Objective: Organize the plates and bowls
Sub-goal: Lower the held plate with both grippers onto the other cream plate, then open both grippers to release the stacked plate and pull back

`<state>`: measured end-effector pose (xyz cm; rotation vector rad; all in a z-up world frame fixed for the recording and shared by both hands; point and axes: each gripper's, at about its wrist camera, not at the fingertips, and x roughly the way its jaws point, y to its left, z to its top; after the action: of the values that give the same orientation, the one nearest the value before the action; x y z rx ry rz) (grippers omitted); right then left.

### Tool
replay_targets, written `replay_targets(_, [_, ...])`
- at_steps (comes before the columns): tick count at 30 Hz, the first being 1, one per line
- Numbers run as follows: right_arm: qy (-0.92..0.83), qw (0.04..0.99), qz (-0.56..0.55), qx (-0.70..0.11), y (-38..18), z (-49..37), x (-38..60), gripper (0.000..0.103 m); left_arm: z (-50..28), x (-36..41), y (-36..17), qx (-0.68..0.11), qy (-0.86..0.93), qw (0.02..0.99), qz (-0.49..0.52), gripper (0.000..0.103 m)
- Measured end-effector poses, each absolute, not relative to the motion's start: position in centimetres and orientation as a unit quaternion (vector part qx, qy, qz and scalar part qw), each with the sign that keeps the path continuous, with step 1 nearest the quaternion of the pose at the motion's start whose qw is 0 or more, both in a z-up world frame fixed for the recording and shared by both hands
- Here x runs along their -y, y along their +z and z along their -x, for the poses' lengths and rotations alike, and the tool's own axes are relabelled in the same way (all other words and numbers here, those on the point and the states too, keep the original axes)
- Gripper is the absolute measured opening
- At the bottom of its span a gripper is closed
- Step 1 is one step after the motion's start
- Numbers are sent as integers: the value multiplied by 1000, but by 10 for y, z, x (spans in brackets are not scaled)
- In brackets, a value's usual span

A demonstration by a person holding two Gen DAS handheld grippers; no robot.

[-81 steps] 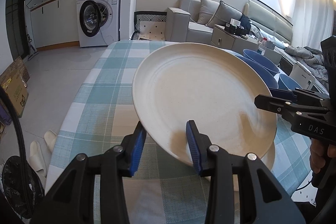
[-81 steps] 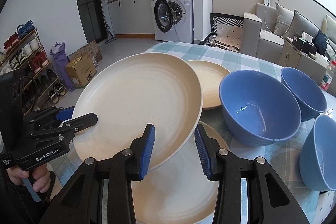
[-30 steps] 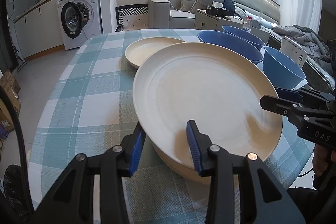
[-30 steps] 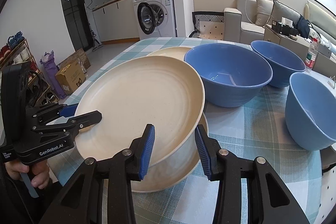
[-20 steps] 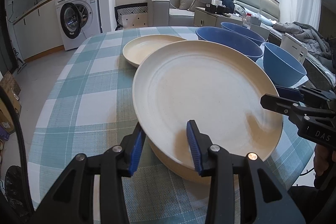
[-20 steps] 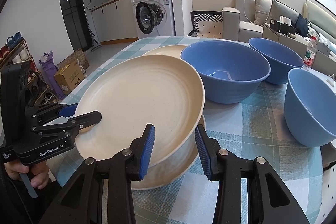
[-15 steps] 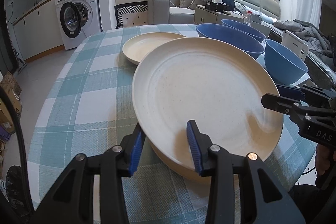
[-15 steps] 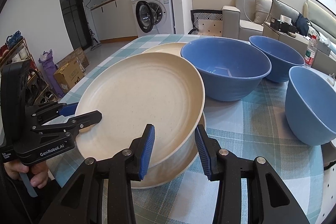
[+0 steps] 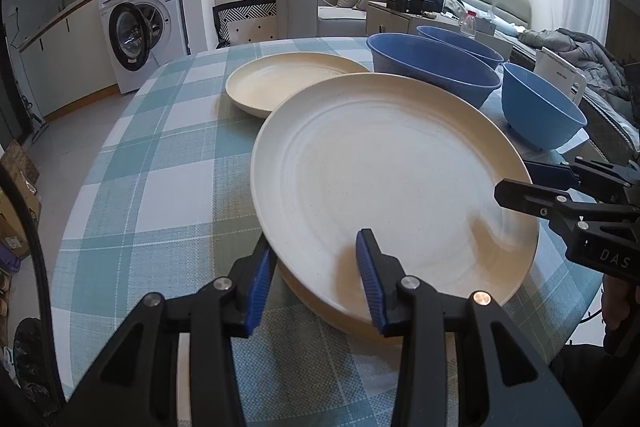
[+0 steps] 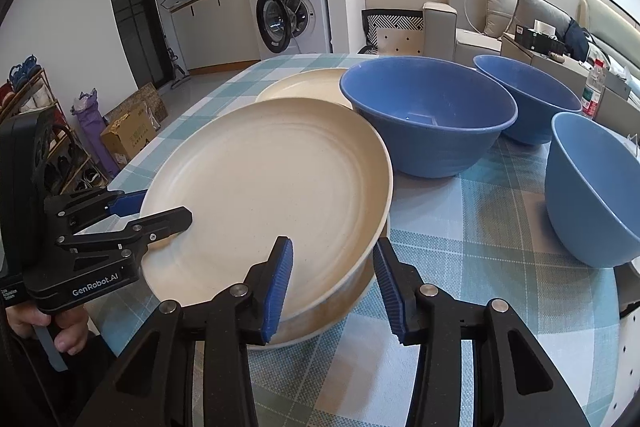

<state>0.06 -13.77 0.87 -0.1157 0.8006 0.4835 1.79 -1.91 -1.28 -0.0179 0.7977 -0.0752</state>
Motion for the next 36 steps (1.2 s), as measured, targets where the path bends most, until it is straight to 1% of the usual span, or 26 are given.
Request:
replay_targets(16, [233, 885, 61, -398, 2, -2, 137, 44, -19, 23, -16, -399, -33, 916, -7, 40])
replay_targets(22, [235, 882, 62, -403, -2, -4, 135, 47, -19, 26, -16, -405, -33, 914, -20, 43])
replay_targets(26, [238, 880, 64, -405, -3, -3, 134, 52, -19, 26, -16, -407, -34, 913, -24, 43])
replay_targets(28, [239, 880, 65, -405, -4, -3, 134, 53, -19, 26, -16, -408, -34, 912, -25, 45])
replay_targets(36, [241, 876, 70, -411, -8, -3, 132, 55, -19, 30, -17, -415, -36, 908, -38, 49])
